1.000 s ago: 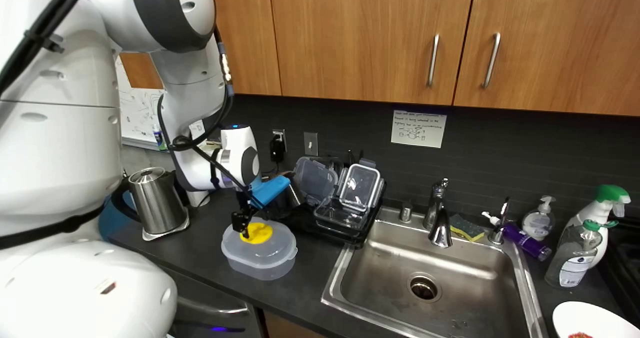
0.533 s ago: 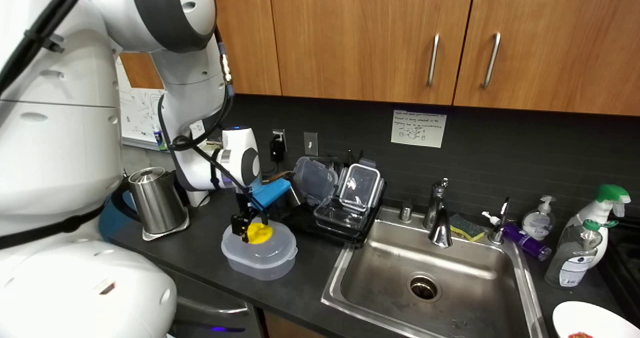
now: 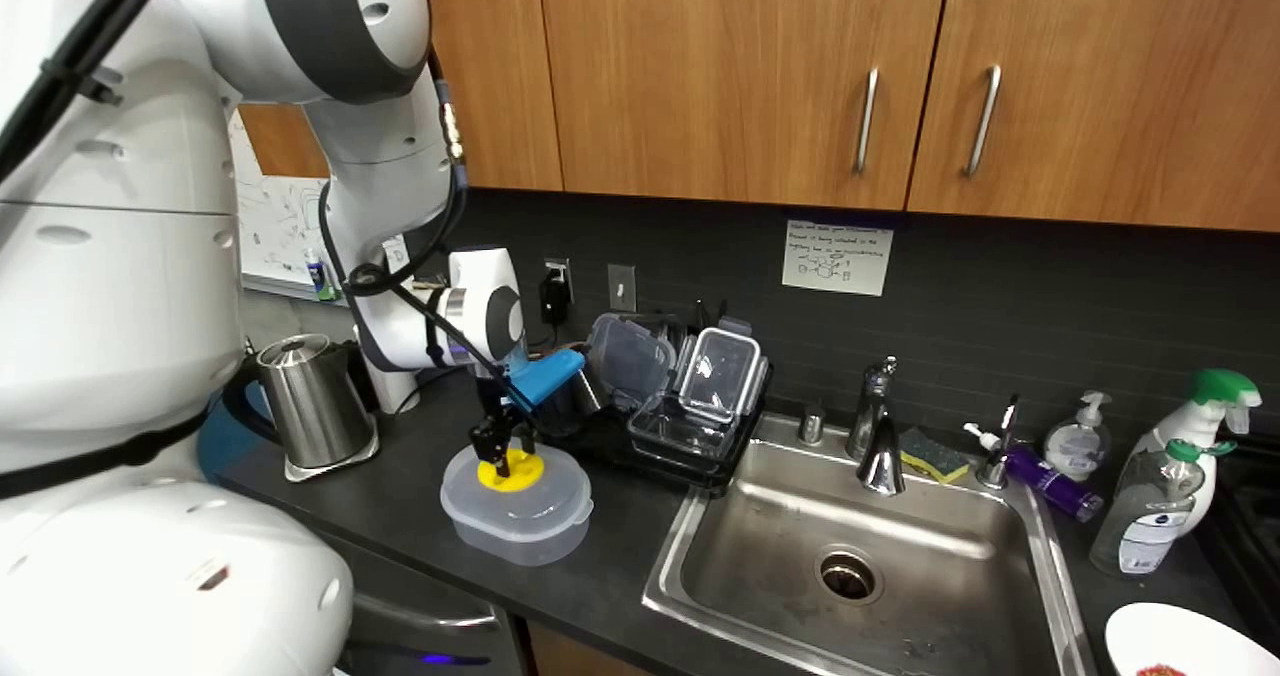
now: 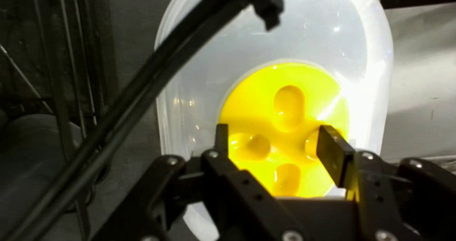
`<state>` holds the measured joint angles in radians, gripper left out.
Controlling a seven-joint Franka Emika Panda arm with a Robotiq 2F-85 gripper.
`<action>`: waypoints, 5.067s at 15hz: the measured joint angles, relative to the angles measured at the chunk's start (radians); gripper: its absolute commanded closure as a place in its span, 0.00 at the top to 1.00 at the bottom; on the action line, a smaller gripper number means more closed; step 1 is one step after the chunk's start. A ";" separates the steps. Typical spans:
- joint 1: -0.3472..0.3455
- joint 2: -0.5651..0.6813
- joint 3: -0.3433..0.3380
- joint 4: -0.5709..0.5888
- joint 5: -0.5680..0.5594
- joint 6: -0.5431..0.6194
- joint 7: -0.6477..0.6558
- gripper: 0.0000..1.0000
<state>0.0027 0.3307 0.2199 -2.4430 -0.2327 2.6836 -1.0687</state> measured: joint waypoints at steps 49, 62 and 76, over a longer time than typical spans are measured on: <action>-0.002 -0.018 -0.006 0.006 0.001 -0.065 -0.100 1.00; 0.008 0.014 -0.004 0.008 0.001 -0.004 -0.100 0.46; 0.003 -0.007 0.000 0.010 0.002 0.041 -0.101 0.00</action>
<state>0.0055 0.3240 0.2201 -2.4333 -0.2308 2.7246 -1.1700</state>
